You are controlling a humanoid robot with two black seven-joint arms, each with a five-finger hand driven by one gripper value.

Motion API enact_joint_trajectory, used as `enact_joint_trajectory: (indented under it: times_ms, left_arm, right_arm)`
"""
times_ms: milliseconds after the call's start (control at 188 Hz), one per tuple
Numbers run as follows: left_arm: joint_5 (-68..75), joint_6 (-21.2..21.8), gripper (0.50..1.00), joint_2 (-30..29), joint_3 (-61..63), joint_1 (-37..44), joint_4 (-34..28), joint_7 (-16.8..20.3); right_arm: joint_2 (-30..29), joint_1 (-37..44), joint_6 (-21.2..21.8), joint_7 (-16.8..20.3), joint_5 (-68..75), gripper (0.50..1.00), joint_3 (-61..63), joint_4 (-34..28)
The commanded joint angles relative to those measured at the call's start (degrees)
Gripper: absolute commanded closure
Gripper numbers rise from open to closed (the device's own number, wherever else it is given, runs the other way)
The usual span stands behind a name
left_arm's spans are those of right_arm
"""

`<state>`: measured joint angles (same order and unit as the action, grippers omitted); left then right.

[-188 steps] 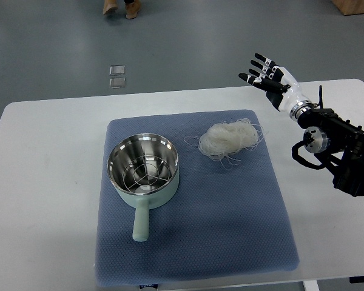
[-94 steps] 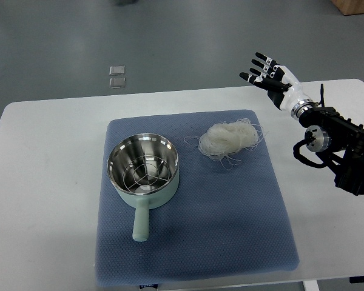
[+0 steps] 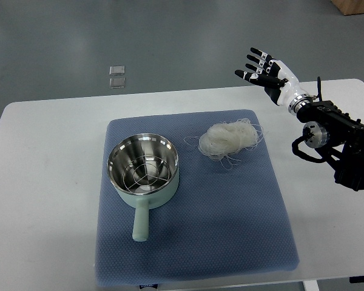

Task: Put vermicelli into pot with right hand
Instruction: 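Reach the right hand down over the white vermicelli bundle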

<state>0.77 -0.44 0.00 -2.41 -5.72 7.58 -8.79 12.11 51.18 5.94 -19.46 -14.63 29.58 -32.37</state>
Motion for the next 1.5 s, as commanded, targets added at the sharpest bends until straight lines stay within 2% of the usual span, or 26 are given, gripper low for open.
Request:
enact_joint_trajectory:
  times_ms: [0,240,410,623,846,1070,1496]
  left_arm:
    - [0.02,0.0,0.5,0.0,-0.05,0.0,-0.02,0.0]
    - [0.02,0.0,0.5,0.0,0.04,0.0,-0.29,0.09]
    - [-0.07,0.09,0.5,0.0,0.04,0.0,-0.55,0.09]
    - [-0.07,0.18,0.5,0.0,0.04,0.0,-0.55,0.0]
    - [-0.07,0.35,0.5,0.0,0.04,-0.26,-0.64,0.0]
    - [-0.07,0.53,0.5,0.0,0.04,-0.26,-0.64,0.09]
    - [-0.07,0.62,0.5,0.0,0.04,-0.26,-0.64,0.09]
  right_arm:
    - [0.29,0.94,0.04,-0.05,-4.01,0.576,-2.42,-0.15]
    - [2.22,7.35,0.22,-1.28,-12.09,0.576,-15.7,-0.5]
    - [3.8,11.84,3.64,-3.66,-17.98,0.579,-24.75,-0.59]
    - [5.29,16.23,6.37,-5.41,-28.43,0.579,-33.88,-3.58]
    - [5.12,20.89,6.55,-7.96,-36.61,0.579,-44.87,-6.48]
    - [4.33,23.88,6.46,-7.96,-40.74,0.579,-51.11,-7.44]
    - [0.9,24.05,4.61,-7.0,-43.56,0.581,-55.6,-6.48]
